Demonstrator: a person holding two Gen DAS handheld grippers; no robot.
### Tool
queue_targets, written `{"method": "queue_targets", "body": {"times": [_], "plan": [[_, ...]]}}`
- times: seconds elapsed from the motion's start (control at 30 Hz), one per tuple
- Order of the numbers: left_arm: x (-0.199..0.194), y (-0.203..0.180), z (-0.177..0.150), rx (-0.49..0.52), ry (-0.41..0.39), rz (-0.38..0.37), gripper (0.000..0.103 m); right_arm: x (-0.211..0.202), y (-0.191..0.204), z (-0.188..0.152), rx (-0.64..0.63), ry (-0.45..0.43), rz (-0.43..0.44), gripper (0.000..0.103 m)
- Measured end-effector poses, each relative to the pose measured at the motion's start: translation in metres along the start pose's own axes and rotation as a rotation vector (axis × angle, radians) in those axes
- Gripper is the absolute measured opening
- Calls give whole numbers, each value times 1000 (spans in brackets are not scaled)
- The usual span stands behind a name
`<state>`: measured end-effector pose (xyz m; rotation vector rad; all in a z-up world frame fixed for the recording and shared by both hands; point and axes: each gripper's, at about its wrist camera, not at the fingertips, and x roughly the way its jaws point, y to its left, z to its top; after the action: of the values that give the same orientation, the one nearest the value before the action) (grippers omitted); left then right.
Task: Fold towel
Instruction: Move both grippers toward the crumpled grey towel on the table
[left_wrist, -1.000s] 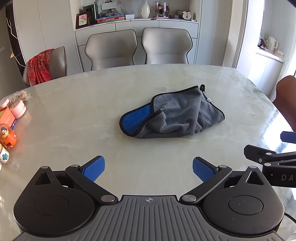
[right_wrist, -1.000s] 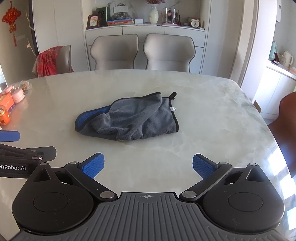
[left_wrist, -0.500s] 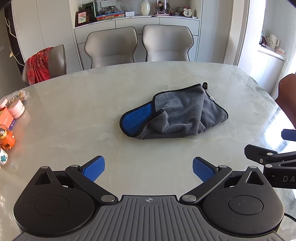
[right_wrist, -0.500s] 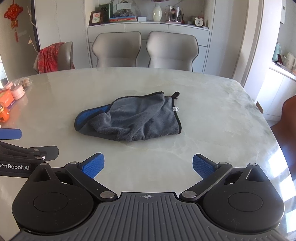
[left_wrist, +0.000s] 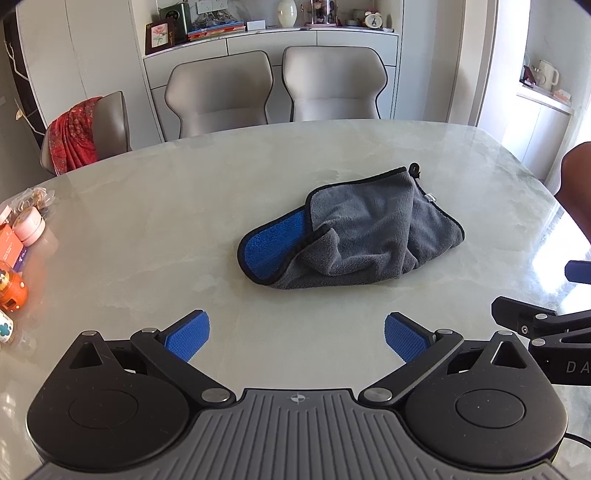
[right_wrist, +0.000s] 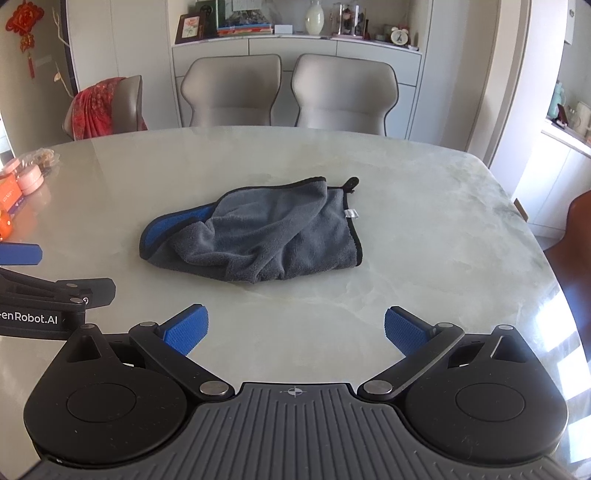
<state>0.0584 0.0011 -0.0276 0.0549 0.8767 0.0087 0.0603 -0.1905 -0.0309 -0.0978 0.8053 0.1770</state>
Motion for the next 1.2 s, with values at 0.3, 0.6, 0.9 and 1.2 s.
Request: {"method": "queue_targets", "body": {"times": [0.3,0.6,0.9,1.2], "plan": [[14,0,7,7,18,7,103,14,-4,6,-3,17,-1,103],[28,-2,10,18,44,6,103,31,-6,11,-15,37,1,103],[44,-2,15,21,64,5,103,46,-7,16,-14,54,6,103],[56,-3,21,29,74,9,103,61,-10,21,-22,70,8,103]]}}
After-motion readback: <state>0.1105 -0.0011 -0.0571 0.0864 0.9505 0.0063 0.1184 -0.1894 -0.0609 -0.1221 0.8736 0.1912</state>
